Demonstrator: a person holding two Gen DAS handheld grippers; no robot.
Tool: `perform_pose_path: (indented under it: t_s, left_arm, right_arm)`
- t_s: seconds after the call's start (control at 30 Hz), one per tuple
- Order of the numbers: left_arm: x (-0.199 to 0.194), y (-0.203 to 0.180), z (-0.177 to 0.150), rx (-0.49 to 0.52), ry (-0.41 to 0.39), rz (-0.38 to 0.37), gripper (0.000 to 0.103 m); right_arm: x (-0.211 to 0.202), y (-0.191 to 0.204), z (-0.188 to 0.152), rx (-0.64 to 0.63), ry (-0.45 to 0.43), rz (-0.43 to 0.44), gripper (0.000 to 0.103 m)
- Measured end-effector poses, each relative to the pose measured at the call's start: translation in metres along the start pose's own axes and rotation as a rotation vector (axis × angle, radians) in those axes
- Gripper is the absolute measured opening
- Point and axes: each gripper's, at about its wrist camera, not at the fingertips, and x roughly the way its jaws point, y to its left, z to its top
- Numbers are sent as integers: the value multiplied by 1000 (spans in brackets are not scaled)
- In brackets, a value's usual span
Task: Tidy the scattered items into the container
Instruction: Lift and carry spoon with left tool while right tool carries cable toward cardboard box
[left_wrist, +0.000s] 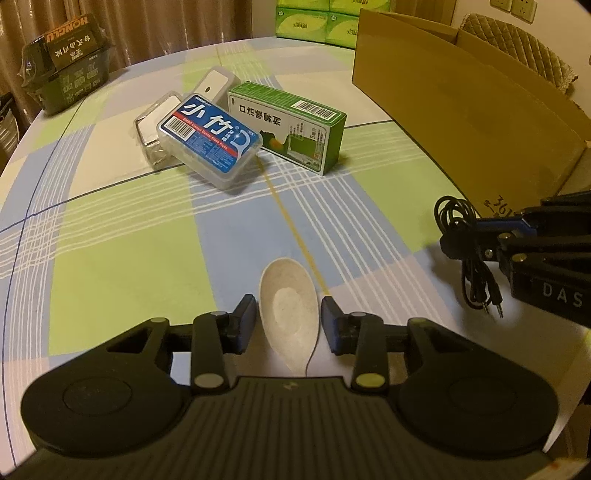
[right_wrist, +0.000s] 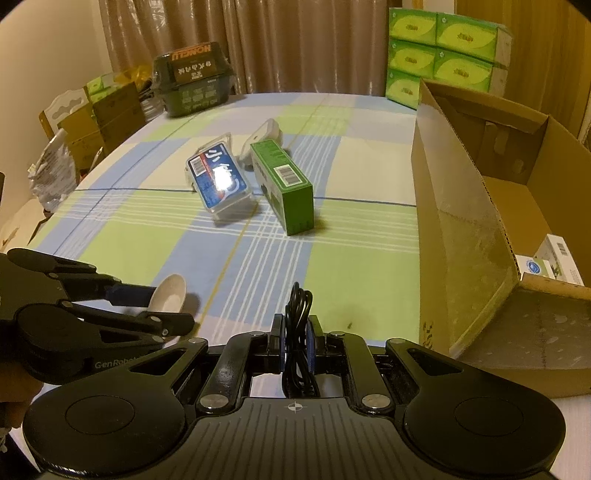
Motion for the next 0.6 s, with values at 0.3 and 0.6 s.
perform_pose_path:
  t_s: [0.3, 0.6]
  left_arm:
    - [-27, -5, 3, -3, -43, -5, 28]
    - [-69, -8, 15, -11, -123, -16, 28]
  right_arm:
    - [-17, 4, 5, -4, -41, 3, 7]
    - [-53, 15, 15, -16, -123, -6, 8]
